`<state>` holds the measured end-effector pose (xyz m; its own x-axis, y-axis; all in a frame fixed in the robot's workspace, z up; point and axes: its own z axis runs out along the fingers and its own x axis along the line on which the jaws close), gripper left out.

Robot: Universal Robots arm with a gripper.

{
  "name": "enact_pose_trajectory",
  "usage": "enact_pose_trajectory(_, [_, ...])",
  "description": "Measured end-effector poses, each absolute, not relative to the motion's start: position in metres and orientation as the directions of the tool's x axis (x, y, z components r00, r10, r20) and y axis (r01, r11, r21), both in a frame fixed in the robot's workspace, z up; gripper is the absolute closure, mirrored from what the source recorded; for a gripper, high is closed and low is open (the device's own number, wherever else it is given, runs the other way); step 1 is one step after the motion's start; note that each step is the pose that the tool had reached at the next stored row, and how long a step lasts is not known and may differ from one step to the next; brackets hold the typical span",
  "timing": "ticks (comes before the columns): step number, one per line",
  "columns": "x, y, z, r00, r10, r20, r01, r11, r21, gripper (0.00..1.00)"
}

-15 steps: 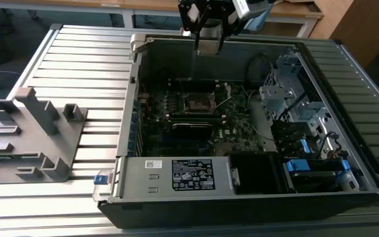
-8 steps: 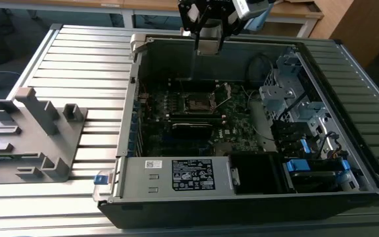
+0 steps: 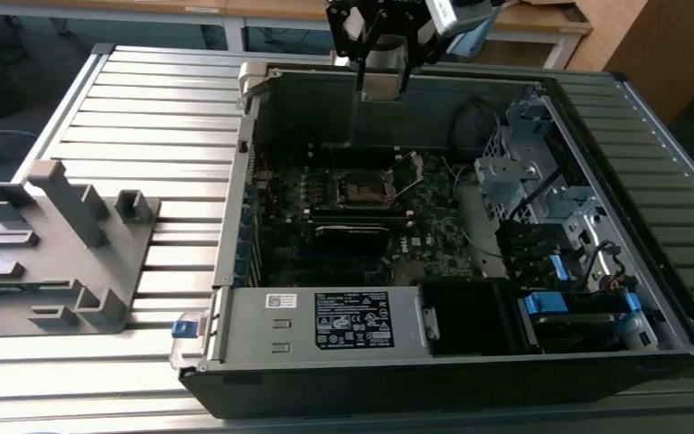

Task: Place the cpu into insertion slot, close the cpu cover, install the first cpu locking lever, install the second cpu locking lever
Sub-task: 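Place the cpu into insertion slot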

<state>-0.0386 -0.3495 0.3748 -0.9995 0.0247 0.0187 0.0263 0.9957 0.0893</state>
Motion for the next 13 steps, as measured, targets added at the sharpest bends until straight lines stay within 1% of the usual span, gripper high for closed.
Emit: enact_pose_trajectory(13, [-0.0386,-0.3494,0.371,-1.0,0.025,0.019,0.026,0.996,0.09,0.46])
